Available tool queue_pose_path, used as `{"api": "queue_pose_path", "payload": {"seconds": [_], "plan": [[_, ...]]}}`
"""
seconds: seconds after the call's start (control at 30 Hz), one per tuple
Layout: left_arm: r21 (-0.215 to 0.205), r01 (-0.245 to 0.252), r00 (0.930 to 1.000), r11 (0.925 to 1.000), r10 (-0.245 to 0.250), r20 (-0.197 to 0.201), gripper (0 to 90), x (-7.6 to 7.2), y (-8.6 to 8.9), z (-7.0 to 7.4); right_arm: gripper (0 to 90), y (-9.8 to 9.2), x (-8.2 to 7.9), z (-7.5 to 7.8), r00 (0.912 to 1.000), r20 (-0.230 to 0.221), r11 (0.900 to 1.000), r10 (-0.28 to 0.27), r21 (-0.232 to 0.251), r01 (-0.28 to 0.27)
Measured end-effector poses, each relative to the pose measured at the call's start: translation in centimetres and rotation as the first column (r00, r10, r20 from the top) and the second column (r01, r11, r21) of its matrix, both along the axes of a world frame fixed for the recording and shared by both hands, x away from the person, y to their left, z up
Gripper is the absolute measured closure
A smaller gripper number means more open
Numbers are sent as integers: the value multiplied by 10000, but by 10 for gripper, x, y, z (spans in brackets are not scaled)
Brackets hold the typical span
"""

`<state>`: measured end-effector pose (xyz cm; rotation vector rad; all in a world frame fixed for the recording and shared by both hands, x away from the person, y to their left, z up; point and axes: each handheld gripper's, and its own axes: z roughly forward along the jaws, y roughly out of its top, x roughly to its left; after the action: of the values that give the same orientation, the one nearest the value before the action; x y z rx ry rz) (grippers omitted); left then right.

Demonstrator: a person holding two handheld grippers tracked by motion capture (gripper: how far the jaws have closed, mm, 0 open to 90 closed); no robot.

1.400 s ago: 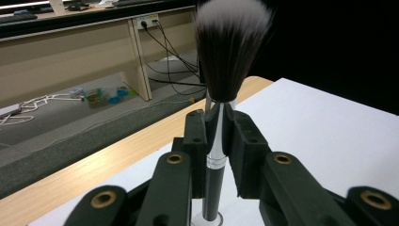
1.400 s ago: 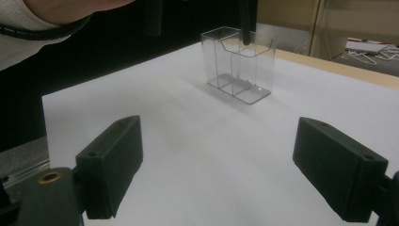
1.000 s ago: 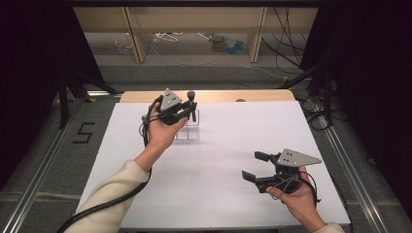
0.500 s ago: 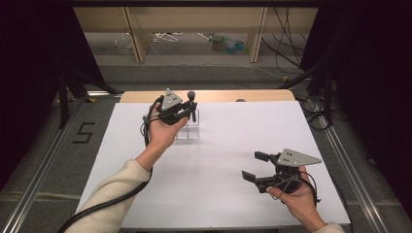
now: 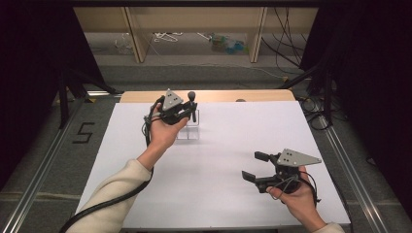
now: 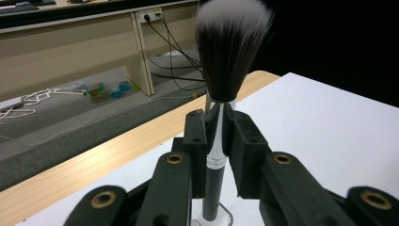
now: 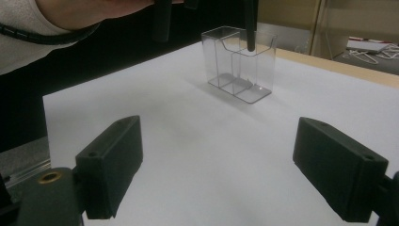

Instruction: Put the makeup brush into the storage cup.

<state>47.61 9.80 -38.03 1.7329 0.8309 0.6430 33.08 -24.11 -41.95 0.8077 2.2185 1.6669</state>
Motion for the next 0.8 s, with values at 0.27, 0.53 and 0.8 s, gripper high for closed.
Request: {"api": "queue_pose_path", "payload": {"seconds": [0.27,0.53,0.8], "plan": [[38,-36,10000,10000,37,-70,777,2,1,-4,171,0,0,0,10000,-6,10000,1,-16,-1],[64,-49,9999,10000,50,-128,777,3,0,-7,171,0,1,-1,10000,86,10000,31,-10,-31],[83,-94,9998,9999,95,-179,777,4,0,-10,171,0,1,-1,10000,72,10000,47,-14,-47]]}}
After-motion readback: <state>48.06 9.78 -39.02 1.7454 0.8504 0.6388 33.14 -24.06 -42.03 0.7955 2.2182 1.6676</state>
